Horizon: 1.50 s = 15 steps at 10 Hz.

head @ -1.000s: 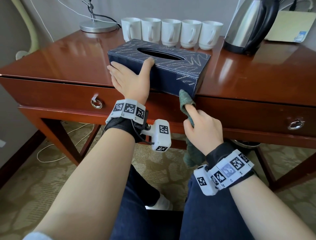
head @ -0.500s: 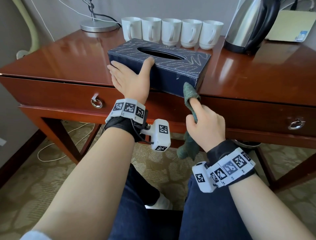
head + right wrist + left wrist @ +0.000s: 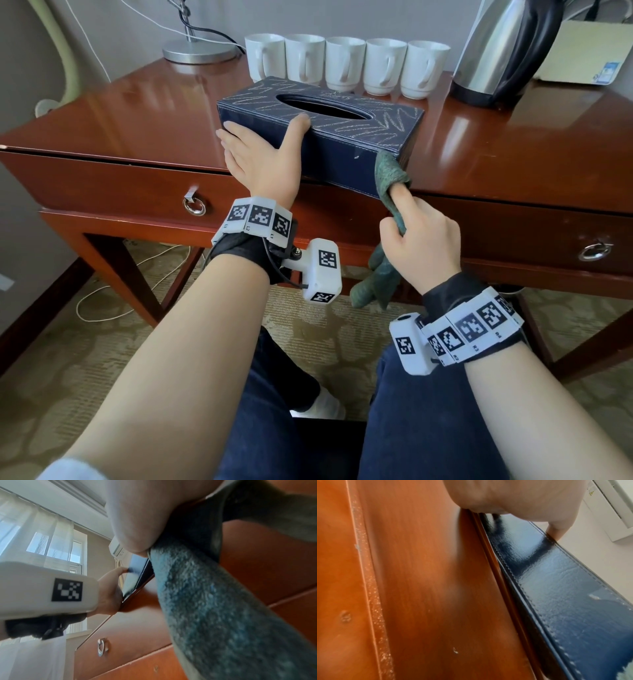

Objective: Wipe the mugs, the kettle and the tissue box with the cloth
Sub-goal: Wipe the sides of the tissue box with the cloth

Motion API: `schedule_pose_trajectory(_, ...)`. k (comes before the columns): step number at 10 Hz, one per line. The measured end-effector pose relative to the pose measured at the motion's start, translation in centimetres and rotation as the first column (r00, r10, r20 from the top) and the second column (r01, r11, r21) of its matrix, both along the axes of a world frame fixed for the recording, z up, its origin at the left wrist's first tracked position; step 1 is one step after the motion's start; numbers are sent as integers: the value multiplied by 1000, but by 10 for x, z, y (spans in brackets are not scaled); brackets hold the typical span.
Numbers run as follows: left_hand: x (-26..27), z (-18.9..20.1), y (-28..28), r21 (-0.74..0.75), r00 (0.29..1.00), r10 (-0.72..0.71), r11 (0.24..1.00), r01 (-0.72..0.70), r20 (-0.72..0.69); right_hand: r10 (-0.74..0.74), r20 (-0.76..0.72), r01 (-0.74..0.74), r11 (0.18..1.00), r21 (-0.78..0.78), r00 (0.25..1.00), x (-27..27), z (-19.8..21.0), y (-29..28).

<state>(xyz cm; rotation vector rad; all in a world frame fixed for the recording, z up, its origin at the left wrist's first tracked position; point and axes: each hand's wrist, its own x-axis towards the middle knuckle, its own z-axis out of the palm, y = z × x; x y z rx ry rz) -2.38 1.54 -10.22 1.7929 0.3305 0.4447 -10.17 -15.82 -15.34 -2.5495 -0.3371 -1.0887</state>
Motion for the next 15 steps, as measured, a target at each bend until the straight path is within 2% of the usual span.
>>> schedule_pose_trajectory(2, 0, 1, 0, -1, 1000, 4, 1000, -4, 0, -2, -44, 4, 999, 48, 999, -5, -15, 4)
schedule_pose_trajectory(5, -1, 0, -1, -3, 1000, -1, 1000, 1, -2, -7, -3, 8, 990, 139, 1000, 1, 1, 8)
schedule_pose_trajectory(9, -1, 1, 0, 10, 1000, 6, 1000, -6, -7, -39, -300, 1, 992, -126, 953, -2, 18, 16)
schedule_pose_trajectory(10, 0, 1, 0, 11, 1000, 2, 1000, -2, -6, -76, -303, 17, 981, -192, 950, -4, 11, 11)
schedule_pose_trajectory(11, 0, 1, -1, 13, 1000, 7, 1000, -7, -2, -58, -237, 40, 996, -78, 970, -6, 7, 7)
schedule_pose_trajectory(12, 0, 1, -1, 9, 1000, 6, 1000, -6, -2, -31, -207, 23, 999, -38, 978, -5, 14, 14)
schedule_pose_trajectory(14, -1, 2, 0, 6, 1000, -5, 1000, 5, -8, -46, -313, 18, 996, -91, 949, -5, 29, 29)
schedule_pose_trajectory(15, -3, 2, 1, 3, 1000, -10, 1000, 10, -8, -61, -364, -2, 985, -170, 929, -8, 22, 26)
